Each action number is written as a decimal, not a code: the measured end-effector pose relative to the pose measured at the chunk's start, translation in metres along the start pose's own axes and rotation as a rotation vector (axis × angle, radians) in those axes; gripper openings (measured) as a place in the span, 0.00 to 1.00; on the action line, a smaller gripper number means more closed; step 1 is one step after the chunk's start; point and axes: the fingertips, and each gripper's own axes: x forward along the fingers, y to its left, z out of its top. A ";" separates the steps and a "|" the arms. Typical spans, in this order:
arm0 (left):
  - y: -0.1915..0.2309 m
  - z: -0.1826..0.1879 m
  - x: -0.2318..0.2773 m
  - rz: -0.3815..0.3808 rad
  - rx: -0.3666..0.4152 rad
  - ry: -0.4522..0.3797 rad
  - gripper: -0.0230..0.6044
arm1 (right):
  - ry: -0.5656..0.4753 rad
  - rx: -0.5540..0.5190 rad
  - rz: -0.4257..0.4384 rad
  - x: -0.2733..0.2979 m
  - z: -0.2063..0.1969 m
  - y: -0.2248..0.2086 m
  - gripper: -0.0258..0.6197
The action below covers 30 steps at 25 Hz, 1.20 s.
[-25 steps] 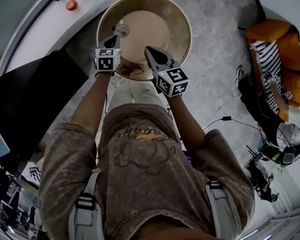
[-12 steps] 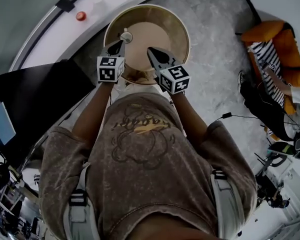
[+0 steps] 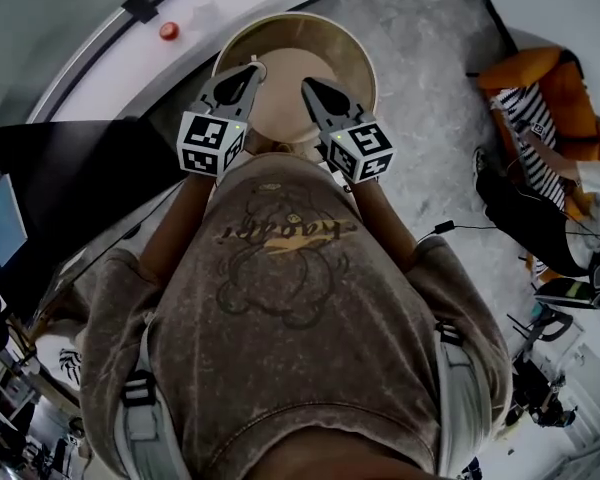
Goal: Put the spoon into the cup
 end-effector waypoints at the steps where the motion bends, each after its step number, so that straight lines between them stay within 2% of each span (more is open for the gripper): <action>1: -0.002 0.008 -0.005 0.000 0.002 -0.025 0.07 | -0.020 -0.010 -0.003 -0.003 0.007 0.001 0.07; 8: 0.001 0.044 -0.036 0.004 0.016 -0.158 0.07 | -0.125 -0.084 -0.012 -0.017 0.048 0.011 0.07; 12: 0.005 0.058 -0.046 0.006 0.031 -0.210 0.07 | -0.157 -0.072 -0.020 -0.017 0.057 0.014 0.07; 30: 0.014 0.054 -0.056 0.030 -0.021 -0.211 0.07 | -0.154 -0.057 0.002 -0.003 0.060 0.025 0.07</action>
